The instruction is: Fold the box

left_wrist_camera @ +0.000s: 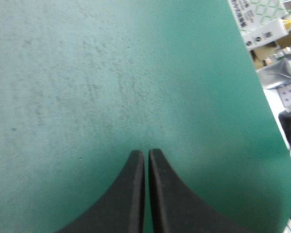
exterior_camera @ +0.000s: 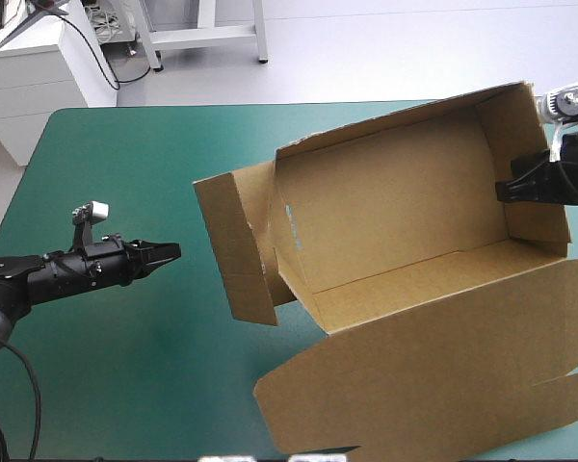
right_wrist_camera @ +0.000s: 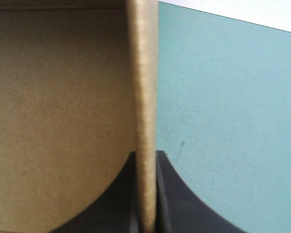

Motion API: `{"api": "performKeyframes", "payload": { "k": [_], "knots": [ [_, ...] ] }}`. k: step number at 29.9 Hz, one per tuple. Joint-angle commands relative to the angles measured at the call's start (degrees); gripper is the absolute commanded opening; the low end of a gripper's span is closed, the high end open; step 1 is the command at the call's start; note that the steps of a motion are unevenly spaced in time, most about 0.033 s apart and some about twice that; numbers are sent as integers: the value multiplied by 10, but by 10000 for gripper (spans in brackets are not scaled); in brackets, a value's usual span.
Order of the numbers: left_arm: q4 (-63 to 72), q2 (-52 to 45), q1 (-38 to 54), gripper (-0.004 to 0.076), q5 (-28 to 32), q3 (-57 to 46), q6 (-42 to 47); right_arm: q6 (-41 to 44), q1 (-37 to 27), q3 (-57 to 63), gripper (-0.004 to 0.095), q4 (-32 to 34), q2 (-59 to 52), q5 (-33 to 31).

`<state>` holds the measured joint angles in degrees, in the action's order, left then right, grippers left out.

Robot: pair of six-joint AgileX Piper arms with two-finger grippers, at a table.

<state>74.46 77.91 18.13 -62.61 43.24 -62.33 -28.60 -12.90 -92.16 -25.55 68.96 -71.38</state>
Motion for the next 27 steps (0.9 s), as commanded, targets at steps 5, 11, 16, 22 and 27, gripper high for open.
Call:
{"api": "performKeyframes", "payload": {
  "k": [5, 11, 16, 22, 27],
  "knots": [
    [118, 11, -21, 285, -118, 14, -76, 3, -5, -16, -19, -30, -14, -2],
    [117, 10, -76, 595, -120, 14, -83, 8, -5, -16, -19, -42, -14, 2],
    [171, 10, -123, 605, -120, 14, -86, 11, -2, -16, -19, -58, -7, -2],
    [248, 10, -139, 605, -120, 14, -100, 27, -2, -16, -19, -60, 3, -2],
    [250, 7, -140, 605, -120, 33, -91, 34, -2, -16, -16, -60, 9, 6]
  ]
}}
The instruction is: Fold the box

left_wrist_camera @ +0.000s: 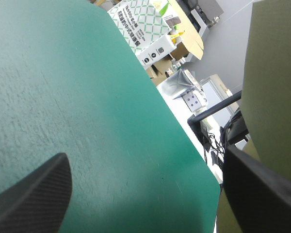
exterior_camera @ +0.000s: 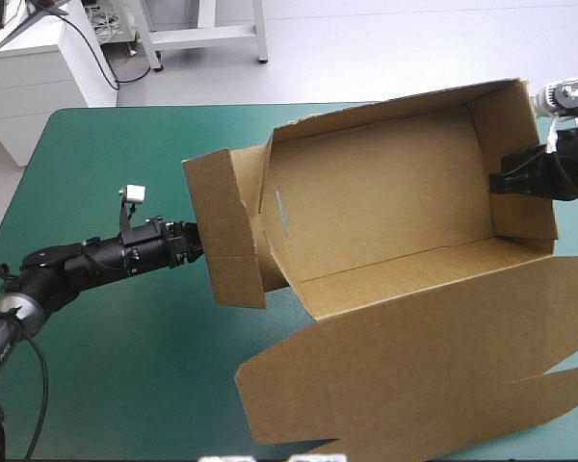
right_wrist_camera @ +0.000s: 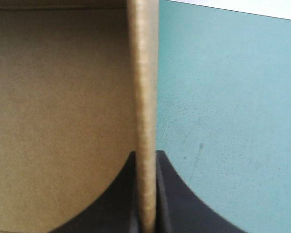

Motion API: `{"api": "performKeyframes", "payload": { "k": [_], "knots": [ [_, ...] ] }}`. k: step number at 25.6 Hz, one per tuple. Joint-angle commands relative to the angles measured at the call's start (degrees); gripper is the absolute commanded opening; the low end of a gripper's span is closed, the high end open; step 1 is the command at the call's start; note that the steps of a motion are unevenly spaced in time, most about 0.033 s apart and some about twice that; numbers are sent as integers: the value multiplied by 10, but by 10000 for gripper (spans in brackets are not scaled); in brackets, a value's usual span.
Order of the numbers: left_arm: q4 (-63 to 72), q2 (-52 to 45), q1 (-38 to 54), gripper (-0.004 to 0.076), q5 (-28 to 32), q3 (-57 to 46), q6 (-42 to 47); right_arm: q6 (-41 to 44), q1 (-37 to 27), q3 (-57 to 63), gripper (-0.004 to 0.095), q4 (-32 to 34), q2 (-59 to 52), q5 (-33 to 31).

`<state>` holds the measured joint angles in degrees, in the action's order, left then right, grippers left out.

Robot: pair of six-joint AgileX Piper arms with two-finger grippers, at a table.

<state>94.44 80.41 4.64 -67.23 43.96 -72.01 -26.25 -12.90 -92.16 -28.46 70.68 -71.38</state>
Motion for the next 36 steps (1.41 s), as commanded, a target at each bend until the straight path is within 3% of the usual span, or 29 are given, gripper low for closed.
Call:
{"api": "performKeyframes", "payload": {
  "k": [1, 14, 22, 25, 32, 36],
  "knots": [
    [52, -20, -8, 605, -74, 28, 11, 11, -2, -16, -15, -31, -7, 9],
    [59, -93, -45, 605, -74, 105, 30, 37, 12, -16, -7, -20, 2, 55],
    [59, -107, -45, 605, -74, 127, 45, 150, 148, -16, -3, 120, 5, 151],
    [53, -107, -45, 605, -74, 127, 47, 221, 230, -16, -3, 212, 14, 191],
    [38, -107, -45, 602, -64, 127, 52, 270, 301, -16, -3, 263, 43, 225],
    [-16, -107, -46, 522, -17, 144, 93, 289, 320, -16, -3, 281, 56, 252]
  ]
}}
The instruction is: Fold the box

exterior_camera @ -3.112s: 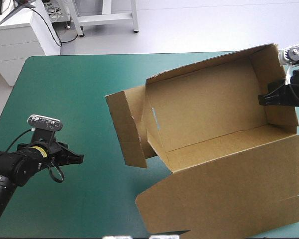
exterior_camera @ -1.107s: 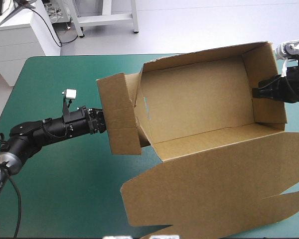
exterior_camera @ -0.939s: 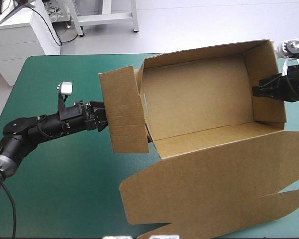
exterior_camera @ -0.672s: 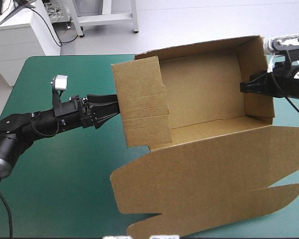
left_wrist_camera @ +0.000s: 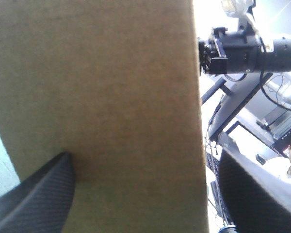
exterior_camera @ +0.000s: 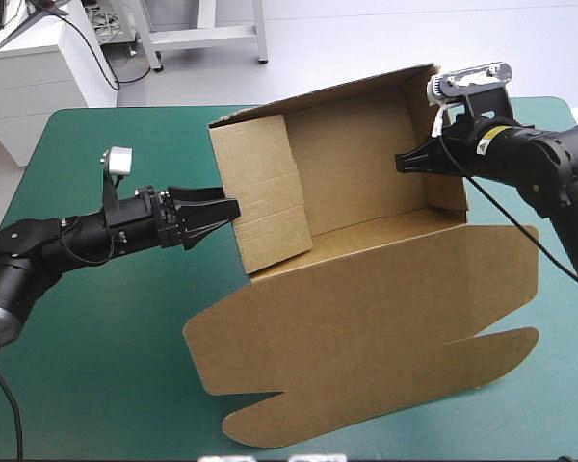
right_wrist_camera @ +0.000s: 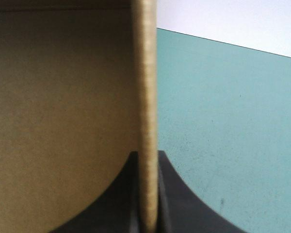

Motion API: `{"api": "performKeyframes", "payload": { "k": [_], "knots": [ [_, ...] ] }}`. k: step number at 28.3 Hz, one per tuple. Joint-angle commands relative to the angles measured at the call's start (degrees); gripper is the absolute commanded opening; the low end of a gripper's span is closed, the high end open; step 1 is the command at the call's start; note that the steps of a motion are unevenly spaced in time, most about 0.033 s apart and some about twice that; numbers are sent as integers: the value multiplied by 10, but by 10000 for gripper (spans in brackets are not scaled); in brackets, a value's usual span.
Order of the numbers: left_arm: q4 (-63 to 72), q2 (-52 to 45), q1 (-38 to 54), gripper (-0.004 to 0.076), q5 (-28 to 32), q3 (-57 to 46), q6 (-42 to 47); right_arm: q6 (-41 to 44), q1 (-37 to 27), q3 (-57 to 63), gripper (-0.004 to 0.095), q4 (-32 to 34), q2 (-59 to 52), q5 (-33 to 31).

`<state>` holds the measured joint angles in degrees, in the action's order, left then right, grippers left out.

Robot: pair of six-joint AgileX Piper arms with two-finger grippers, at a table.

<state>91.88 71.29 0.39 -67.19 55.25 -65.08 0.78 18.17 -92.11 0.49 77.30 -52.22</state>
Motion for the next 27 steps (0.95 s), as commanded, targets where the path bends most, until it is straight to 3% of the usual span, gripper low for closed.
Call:
{"api": "performKeyframes", "payload": {
  "k": [1, 7, 11, 16, 22, 25, 27],
  "knots": [
    [-30, -15, -10, 498, -1, 49, 51, 21, 12, -16, -3, -5, -6, 63],
    [-236, -14, -91, 483, 147, 148, 226, 21, 12, -16, -3, -5, 5, 76],
    [-447, -10, -170, 482, 239, 203, 419, 35, 12, -16, -3, -5, 9, 85],
    [-686, 16, -271, 435, 249, 258, 621, 59, 12, -16, -3, -5, 16, 103],
    [-947, 46, -353, 420, 316, 267, 877, 69, 12, -16, -3, -25, 18, 106],
    [-1000, 53, -363, 418, 342, 267, 950, 73, 12, -16, -3, -37, 18, 107],
    [-997, 53, -363, 374, 355, 267, 954, 82, 12, -16, -3, -37, 18, 107]
  ]
}}
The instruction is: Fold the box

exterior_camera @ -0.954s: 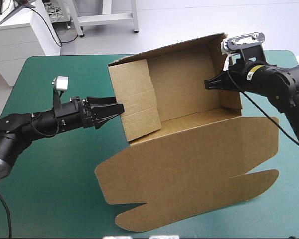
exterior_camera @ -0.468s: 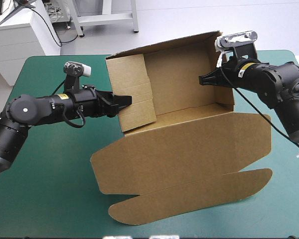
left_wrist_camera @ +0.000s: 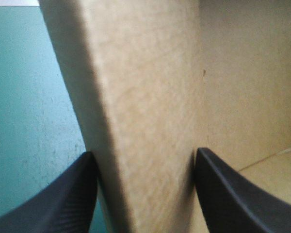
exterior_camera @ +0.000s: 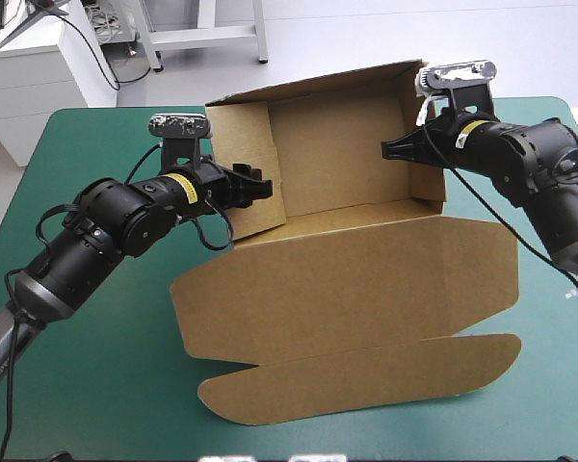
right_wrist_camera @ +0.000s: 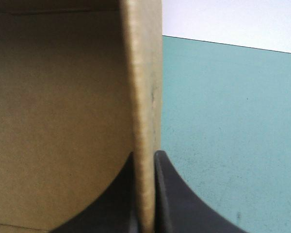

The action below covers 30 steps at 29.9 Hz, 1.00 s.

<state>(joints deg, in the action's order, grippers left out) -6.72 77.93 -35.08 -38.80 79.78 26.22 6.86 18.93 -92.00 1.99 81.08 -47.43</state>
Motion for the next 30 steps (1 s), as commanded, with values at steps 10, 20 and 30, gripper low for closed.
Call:
{"api": "performKeyframes", "payload": {
  "k": [10, 20, 30],
  "knots": [
    [-6, -12, -8, -5, 101, 21, 21, 27, 4, -18, -4, -49, -17, 56],
    [-9, 7, -8, -6, 99, 19, 16, 11, 4, -18, -4, -48, 31, -39],
    [-13, 96, -6, -6, -20, 19, -44, 3, 4, -18, -5, -50, 133, -124]
  ]
}}
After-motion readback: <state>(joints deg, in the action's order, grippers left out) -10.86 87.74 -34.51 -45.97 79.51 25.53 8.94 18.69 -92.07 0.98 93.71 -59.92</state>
